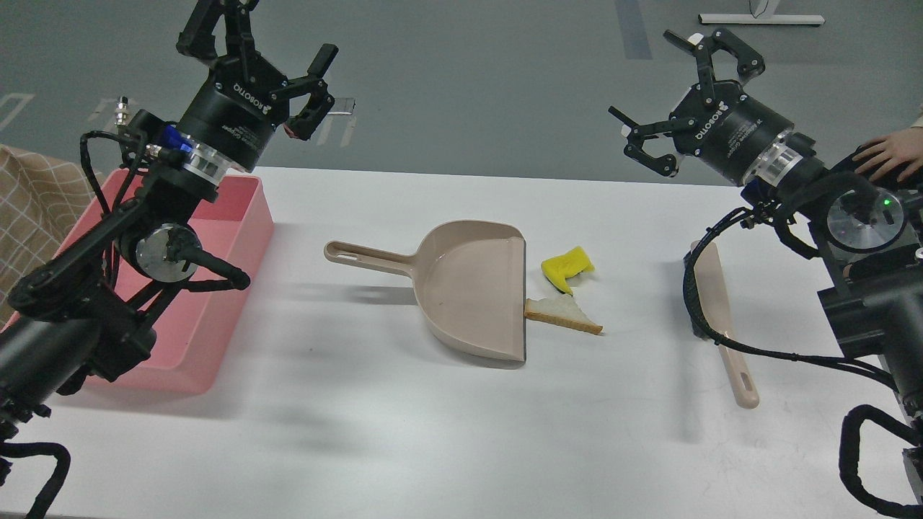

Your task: Sweep and dump garbage into bin

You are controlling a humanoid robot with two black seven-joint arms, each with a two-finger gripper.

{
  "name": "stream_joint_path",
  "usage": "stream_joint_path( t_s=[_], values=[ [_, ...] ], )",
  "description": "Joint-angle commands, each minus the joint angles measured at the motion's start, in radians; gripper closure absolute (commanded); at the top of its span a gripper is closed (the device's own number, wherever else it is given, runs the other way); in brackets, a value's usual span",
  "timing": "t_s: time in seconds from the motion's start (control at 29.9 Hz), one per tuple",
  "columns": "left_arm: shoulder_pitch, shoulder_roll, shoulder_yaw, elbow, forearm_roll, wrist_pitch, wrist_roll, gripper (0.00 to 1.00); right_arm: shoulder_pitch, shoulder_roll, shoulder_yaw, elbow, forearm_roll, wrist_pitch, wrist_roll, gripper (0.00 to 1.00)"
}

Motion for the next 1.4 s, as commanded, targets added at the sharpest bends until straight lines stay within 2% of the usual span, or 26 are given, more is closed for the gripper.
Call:
stream_joint_path(
  t_s=[0.0, 1.37],
  values=[
    [0.001, -0.002, 0.001, 0.0, -0.001, 0.0, 0.0, 0.02, 0.0, 0.0, 0.0, 0.002, 0.0, 0.0, 0.0, 0.01],
    [0.008, -0.017, 0.01, 0.012, -0.02, -0.002, 0.002, 0.02, 0.0, 0.009, 0.0, 0.003, 0.0, 0.0, 0.0, 0.01]
  ],
)
